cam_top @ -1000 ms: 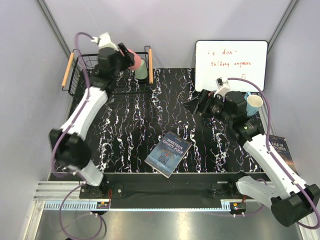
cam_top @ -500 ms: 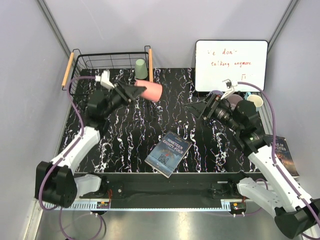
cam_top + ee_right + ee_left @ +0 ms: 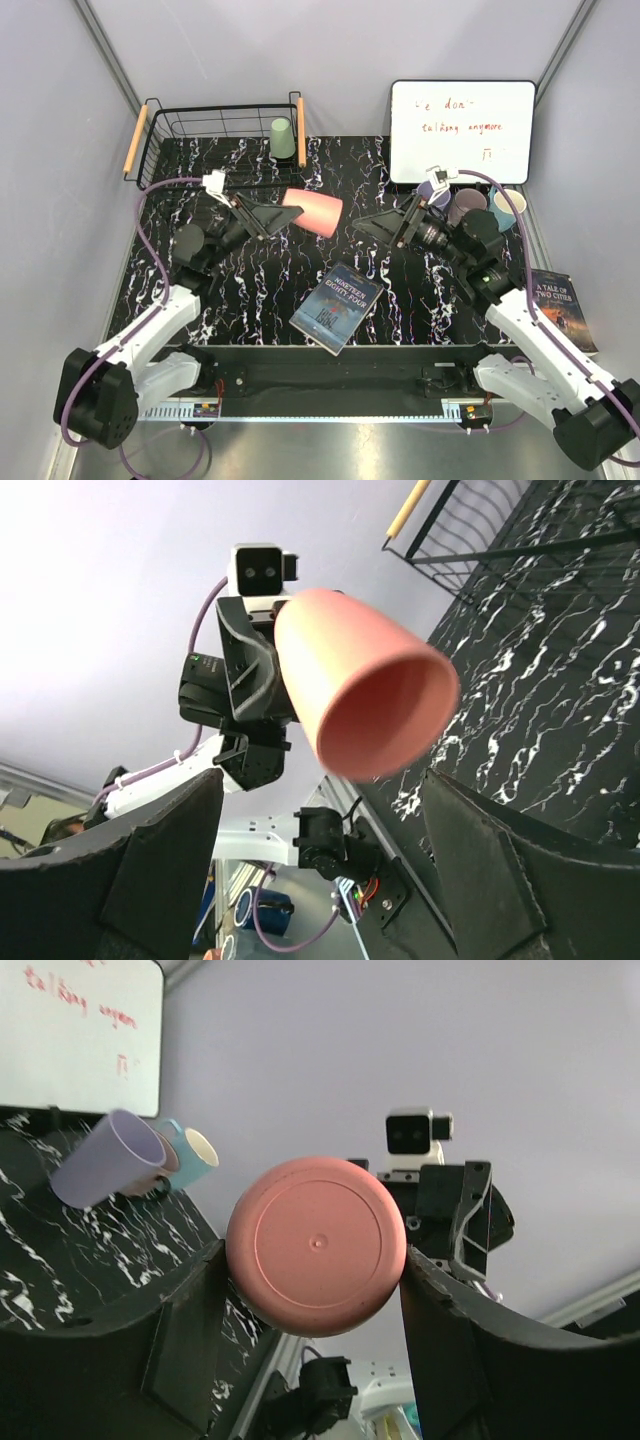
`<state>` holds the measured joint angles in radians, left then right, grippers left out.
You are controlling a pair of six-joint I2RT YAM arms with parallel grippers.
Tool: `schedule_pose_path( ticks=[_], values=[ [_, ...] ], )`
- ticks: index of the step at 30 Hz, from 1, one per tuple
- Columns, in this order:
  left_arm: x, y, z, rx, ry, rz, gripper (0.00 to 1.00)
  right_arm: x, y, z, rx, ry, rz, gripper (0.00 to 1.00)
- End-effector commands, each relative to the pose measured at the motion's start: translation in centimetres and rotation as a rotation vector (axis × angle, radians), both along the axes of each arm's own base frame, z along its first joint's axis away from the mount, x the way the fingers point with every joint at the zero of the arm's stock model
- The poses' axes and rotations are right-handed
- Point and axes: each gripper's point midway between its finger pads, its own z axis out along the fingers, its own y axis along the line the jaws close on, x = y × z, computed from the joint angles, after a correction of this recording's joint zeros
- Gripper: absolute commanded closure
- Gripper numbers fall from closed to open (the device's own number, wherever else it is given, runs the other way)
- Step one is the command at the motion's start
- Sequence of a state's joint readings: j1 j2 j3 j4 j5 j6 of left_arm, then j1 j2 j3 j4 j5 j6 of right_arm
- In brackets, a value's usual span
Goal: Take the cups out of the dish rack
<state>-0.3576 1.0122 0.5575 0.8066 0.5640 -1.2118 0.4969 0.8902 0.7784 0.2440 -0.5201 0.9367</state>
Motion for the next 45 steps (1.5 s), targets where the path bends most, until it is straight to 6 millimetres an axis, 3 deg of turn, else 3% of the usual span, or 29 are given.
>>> schedule_pose_path(
  ticks=[1,11,14,15,18,21,22,24,25,28,30,31,32,33,34,35,37,38,40,41,42,43,44,45],
  values=[
    [-1.5,-1.5,0.8,-0.024,-0.074,-0.043,1.0,-0.9,1.3,2.2,0.046,-0.07,0.055,0.13],
    [-2.8,-4.5,-1.7,-0.019,-0.024,-0.124,1.0,-0.1,3.8,1.6,0.037,-0.061,0.103,0.14],
    [-3.1,-5.1,-2.3,-0.018,-0.013,-0.138,1.0,0.2,4.5,1.1,0.031,-0.054,0.11,0.19],
    [-3.3,-5.2,-2.3,-0.021,-0.016,-0.144,1.0,0.3,4.6,1.0,0.031,-0.05,0.109,0.27],
    [-3.4,-5.6,-2.8,-0.017,-0.01,-0.156,1.0,0.5,5.1,0.8,0.026,-0.048,0.11,0.37],
    [-3.5,-5.7,-3.0,-0.016,-0.009,-0.162,1.0,0.5,5.3,0.5,0.022,-0.041,0.113,0.63],
    [-3.5,-5.7,-3.0,-0.016,-0.009,-0.159,1.0,0.6,5.3,0.3,0.021,-0.036,0.107,0.79],
    [-3.5,-5.7,-3.2,-0.014,-0.008,-0.16,1.0,0.6,5.3,0.2,0.018,-0.036,0.102,0.95],
    [-3.5,-5.7,-3.2,-0.012,-0.009,-0.156,1.0,0.7,5.2,0.0,0.012,-0.026,0.094,1.0],
    [-2.9,-5.5,-3.6,0.013,0.006,-0.127,0.99,0.6,4.8,0.0,-0.002,-0.034,0.07,1.0],
    [-2.4,-5.5,-4.3,0.059,0.025,-0.102,0.66,0.8,3.9,0.0,-0.024,-0.032,0.016,1.0],
    [-2.0,-5.5,-3.8,0.071,0.018,-0.088,0.4,0.9,3.5,-0.1,-0.041,-0.031,-0.013,1.0],
    [-1.0,-5.1,-5.4,0.14,0.073,-0.047,0.13,0.7,2.4,0.7,-0.063,-0.079,-0.057,1.0],
    [-0.5,-4.6,-5.5,0.168,0.086,-0.015,0.05,1.7,1.0,0.1,-0.123,-0.042,-0.158,1.0],
    [0.2,-4.2,-4.7,0.19,0.082,0.025,0.01,2.1,0.0,0.1,-0.163,-0.047,-0.217,1.0],
    [1.6,-3.0,-6.8,0.28,0.15,0.115,0.01,2.5,-1.3,-0.1,-0.234,-0.075,-0.277,1.0],
    [2.8,-1.9,-6.8,0.343,0.182,0.197,0.01,4.1,-4.1,0.0,-0.359,-0.049,-0.438,1.0],
    [3.5,-0.8,-8.7,0.416,0.244,0.258,0.01,5.4,-4.6,-1.2,-0.461,-0.057,-0.476,1.0],
    [4.1,-0.2,-10.1,0.467,0.311,0.303,0.01,7.4,-7.2,-1.2,-0.614,-0.019,-0.62,1.0],
    [4.2,0.2,-11.3,0.492,0.358,0.32,0.01,9.3,-7.2,-3.2,-0.732,0.014,-0.645,1.0],
    [4.2,0.4,-11.8,0.502,0.376,0.326,0.01,10.2,-8.6,-2.2,-0.793,0.035,-0.721,1.0],
    [4.1,0.6,-13.0,0.524,0.416,0.333,0.01,11.3,-9.5,-2.7,-0.835,0.069,-0.757,1.0],
    [3.9,1.0,-13.9,0.541,0.454,0.347,0.01,13.0,-9.2,-4.6,-0.893,0.123,-0.748,1.0],
    [3.8,1.2,-14.4,0.555,0.471,0.354,0.01,13.8,-9.5,-3.9,-0.887,0.144,-0.747,1.0]
  ],
)
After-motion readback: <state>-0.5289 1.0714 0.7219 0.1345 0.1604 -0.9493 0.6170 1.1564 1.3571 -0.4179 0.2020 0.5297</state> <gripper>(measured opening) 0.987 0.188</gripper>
